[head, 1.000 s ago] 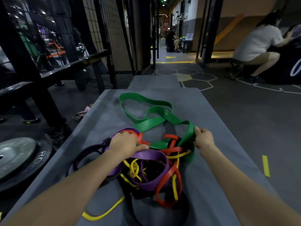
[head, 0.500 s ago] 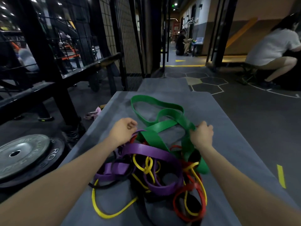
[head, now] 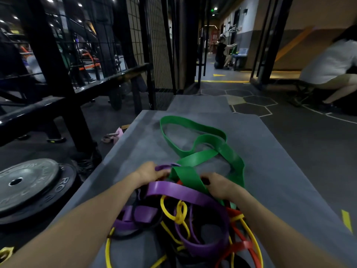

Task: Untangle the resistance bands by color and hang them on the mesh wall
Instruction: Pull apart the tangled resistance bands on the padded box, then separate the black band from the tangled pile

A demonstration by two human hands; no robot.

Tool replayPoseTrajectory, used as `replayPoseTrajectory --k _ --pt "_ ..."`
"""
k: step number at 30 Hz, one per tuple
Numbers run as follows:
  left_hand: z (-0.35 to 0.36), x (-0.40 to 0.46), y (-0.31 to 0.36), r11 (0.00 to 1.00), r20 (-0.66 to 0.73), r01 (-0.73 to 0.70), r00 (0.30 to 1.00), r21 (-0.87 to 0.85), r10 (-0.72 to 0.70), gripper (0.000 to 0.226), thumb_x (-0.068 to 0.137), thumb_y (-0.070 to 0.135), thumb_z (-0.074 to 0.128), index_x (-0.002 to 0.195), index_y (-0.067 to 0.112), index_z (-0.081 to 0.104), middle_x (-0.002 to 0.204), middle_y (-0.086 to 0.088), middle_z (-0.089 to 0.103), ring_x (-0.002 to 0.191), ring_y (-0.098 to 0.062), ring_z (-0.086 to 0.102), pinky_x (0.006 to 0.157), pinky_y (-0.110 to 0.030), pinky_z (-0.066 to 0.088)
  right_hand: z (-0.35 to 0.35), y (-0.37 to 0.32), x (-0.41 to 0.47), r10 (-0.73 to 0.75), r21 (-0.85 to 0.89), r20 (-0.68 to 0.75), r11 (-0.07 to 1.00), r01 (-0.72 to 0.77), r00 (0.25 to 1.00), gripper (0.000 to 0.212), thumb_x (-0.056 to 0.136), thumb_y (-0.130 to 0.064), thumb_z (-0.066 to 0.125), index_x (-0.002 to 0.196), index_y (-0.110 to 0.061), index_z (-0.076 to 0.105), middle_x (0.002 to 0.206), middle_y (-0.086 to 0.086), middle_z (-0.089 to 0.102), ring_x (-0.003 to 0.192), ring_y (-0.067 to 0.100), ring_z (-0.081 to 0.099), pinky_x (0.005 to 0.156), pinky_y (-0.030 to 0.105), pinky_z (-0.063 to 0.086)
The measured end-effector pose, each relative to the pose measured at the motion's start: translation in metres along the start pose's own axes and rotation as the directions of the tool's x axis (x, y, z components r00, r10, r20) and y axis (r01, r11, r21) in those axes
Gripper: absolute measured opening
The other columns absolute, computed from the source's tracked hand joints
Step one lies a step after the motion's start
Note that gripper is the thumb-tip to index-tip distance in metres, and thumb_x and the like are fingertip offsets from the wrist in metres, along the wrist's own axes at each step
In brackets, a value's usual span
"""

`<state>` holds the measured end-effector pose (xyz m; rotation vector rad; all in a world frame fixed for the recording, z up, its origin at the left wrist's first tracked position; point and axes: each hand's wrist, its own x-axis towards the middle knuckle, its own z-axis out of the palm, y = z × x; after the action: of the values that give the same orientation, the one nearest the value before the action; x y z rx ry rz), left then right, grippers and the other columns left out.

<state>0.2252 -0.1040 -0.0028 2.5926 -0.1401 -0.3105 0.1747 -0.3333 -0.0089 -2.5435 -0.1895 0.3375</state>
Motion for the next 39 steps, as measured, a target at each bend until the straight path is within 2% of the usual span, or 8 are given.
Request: replayPoseTrajectory --k 3,13,17,20,23,29,34,39 --pt "-0.024 -0.014 0.02 0.957 -0.278 -0.129 0.959 -0.259 0.054 0.037 0.088 0.04 0.057 0.081 0.004 0.061 0.063 -0.006 0.05 0.065 -0.019 0.049 0.059 -0.03 0.036 -0.003 0.002 -0.001 0.009 -0.014 0.018 1.0 -0.009 1.0 0.029 0.091 -0.01 0.045 0.114 -0.002 0.059 0.118 0.016 0.063 0.109 0.029 0.059 0.088 0.032 0.045" --pt "-0.112 -0.035 0.069 0.877 -0.665 -0.391 0.738 -0.281 0.116 0.035 0.09 0.038 0.054 0.094 0.005 0.064 0.084 -0.01 0.061 0.08 -0.02 0.055 0.071 -0.032 0.042 -0.071 -0.013 -0.024 0.103 0.202 -0.433 0.979 -0.015 0.896 0.035 0.087 -0.031 0.063 0.113 -0.008 0.056 0.099 0.017 0.063 0.086 0.026 0.057 0.067 0.027 0.037" --pt "-0.099 -0.037 0.023 0.968 -0.557 -0.181 0.829 -0.176 0.054 0.032 0.086 0.046 0.056 0.077 0.015 0.06 0.073 -0.007 0.06 0.078 -0.025 0.057 0.065 -0.032 0.04 -0.074 -0.002 -0.038 0.132 0.05 -0.426 0.991 -0.122 0.895 0.032 0.09 -0.022 0.058 0.119 -0.009 0.056 0.118 0.018 0.062 0.109 0.035 0.057 0.078 0.032 0.042" --pt "-0.076 -0.038 -0.006 0.983 -0.423 -0.027 0.905 -0.182 -0.053 0.026 0.084 0.04 0.063 0.083 0.014 0.058 0.093 -0.015 0.067 0.104 -0.03 0.058 0.087 -0.035 0.043 -0.061 0.003 -0.042 0.184 0.03 -0.401 0.982 -0.189 0.897 0.034 0.087 -0.03 0.062 0.115 -0.011 0.06 0.114 0.018 0.064 0.105 0.035 0.059 0.08 0.037 0.047" --pt "-0.053 -0.052 -0.006 0.997 -0.489 -0.075 0.869 0.008 0.069 0.044 0.083 0.034 0.066 0.115 0.007 0.054 0.126 -0.013 0.055 0.117 -0.029 0.05 0.097 -0.038 0.041 -0.057 0.0 -0.045 0.202 0.091 -0.445 0.979 -0.181 0.873 0.033 0.089 -0.028 0.06 0.114 -0.007 0.06 0.113 0.02 0.064 0.105 0.037 0.058 0.08 0.038 0.047" --pt "-0.007 -0.087 -0.002 0.95 -0.506 -0.309 0.825 -0.035 0.25 0.021 0.08 0.018 0.069 0.079 0.021 0.048 0.074 0.009 0.045 0.066 -0.013 0.047 0.068 -0.032 0.043 -0.053 -0.007 -0.058 0.084 0.098 -0.595 0.995 -0.032 0.8 0.019 0.086 -0.016 0.062 0.098 -0.001 0.065 0.103 0.018 0.067 0.099 0.033 0.061 0.079 0.034 0.045" --pt "0.023 -0.105 -0.019 0.981 -0.243 -0.092 0.961 0.17 0.132 0.057 0.075 0.041 0.071 0.119 0.015 0.046 0.118 -0.003 0.045 0.113 -0.02 0.046 0.093 -0.037 0.043 -0.031 -0.022 -0.076 0.023 0.104 -0.604 0.993 0.05 0.797 0.018 0.081 -0.015 0.068 0.093 -0.001 0.067 0.095 0.015 0.07 0.092 0.03 0.063 0.076 0.029 0.044" --pt "0.033 -0.112 -0.02 0.967 -0.278 -0.147 0.939 0.21 0.203 0.028 0.087 0.029 0.058 0.108 0.011 0.055 0.112 -0.009 0.06 0.114 -0.028 0.05 0.089 -0.037 0.045 0.003 -0.034 -0.088 -0.065 0.051 -0.532 0.993 0.108 0.844 0.02 0.078 -0.014 0.07 0.095 -0.005 0.066 0.092 0.009 0.064 0.086 0.024 0.058 0.068 0.018 0.03"
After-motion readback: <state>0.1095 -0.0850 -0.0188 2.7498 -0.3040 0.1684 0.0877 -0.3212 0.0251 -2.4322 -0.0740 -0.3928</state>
